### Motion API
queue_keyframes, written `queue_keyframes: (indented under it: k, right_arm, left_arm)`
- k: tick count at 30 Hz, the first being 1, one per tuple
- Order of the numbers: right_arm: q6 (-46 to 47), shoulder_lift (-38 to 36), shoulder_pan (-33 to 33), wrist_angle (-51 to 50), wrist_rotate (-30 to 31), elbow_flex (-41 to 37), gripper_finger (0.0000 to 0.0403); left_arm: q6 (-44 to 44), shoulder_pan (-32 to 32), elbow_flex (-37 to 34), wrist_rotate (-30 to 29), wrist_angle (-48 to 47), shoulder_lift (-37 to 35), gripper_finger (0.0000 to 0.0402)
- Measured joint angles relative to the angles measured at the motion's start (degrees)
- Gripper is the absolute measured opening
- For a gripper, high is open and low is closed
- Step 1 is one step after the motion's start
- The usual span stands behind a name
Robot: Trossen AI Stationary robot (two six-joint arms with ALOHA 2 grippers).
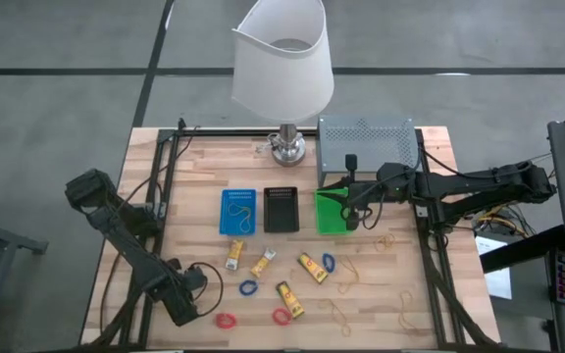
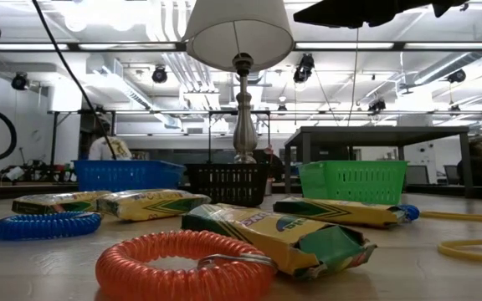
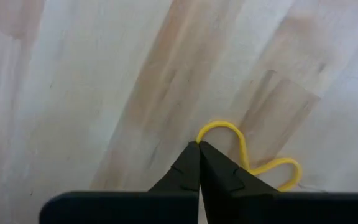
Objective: Pick & Place Office Desk Supplies
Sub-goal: Put the yellow rubber band into the blue bin
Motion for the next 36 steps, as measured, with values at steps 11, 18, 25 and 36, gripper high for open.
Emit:
queue_keyframes:
  k: [11,18,25,36]
  right_arm:
    - [0.00,0.00,0.00,0.02,0.00,0.00,0.0034]
    - [0.00,0.00,-0.01,0.02,0.00,0.00,0.0034]
    - [0.00,0.00,0.00,0.00,0.00,0.00,0.0034]
    - [0.00,0.00,0.00,0.01,0.00,0.00,0.0034]
  left_arm:
    - [0.42,0.00,2.54,-4.35,-4.76,-3.63,0.0002]
    - [0.37,0.00,3.73,-15.81,-7.19,-8.32,0.0002]
    - [0.92,0.00,3.65,-30.45,-7.16,-13.65,0.0002]
    - [11.00,0.00,3.65,-48.41,-6.52,-18.82,0.0002]
